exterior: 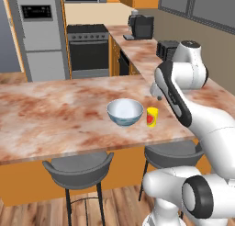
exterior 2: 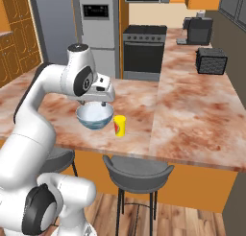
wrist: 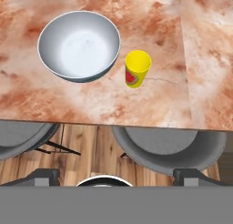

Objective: Place the cup inside the bowl on the dining table and move the bowl to any counter.

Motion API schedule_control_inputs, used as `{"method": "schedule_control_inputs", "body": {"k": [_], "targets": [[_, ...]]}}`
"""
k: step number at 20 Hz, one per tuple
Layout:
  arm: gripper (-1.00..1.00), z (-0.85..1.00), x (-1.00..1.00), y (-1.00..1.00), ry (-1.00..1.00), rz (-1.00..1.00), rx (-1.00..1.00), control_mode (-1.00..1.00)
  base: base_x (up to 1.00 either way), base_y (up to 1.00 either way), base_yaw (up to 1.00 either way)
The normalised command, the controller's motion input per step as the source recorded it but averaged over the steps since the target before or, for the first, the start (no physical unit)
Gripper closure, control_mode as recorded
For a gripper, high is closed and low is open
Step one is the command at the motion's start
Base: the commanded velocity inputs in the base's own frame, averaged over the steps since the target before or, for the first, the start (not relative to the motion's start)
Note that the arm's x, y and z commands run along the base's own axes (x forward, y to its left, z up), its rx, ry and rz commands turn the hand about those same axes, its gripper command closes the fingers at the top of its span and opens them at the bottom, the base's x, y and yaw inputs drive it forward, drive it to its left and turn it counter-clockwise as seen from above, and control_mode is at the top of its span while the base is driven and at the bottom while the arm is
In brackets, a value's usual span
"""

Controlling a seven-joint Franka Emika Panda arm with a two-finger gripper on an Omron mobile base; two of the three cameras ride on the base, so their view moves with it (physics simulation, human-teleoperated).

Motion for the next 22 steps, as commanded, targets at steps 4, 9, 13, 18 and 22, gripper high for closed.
{"method": "schedule_control_inputs", "body": {"k": [4,9,13,18,22], "targets": [[-1.00,0.00,0.00,-0.24,0.00,0.00,-0.11,-1.00,0.00,0.00,0.00],[-1.00,0.00,0.00,-0.15,0.00,0.00,-0.07,-1.00,0.00,0.00,0.00],[-1.00,0.00,0.01,-0.09,0.00,0.00,0.00,-1.00,0.00,0.00,0.00],[-1.00,0.00,0.08,-0.06,0.00,0.00,0.00,-1.00,0.00,0.00,0.00],[-1.00,0.00,0.15,-0.03,0.00,0.00,0.00,-1.00,0.00,0.00,0.00]]}}
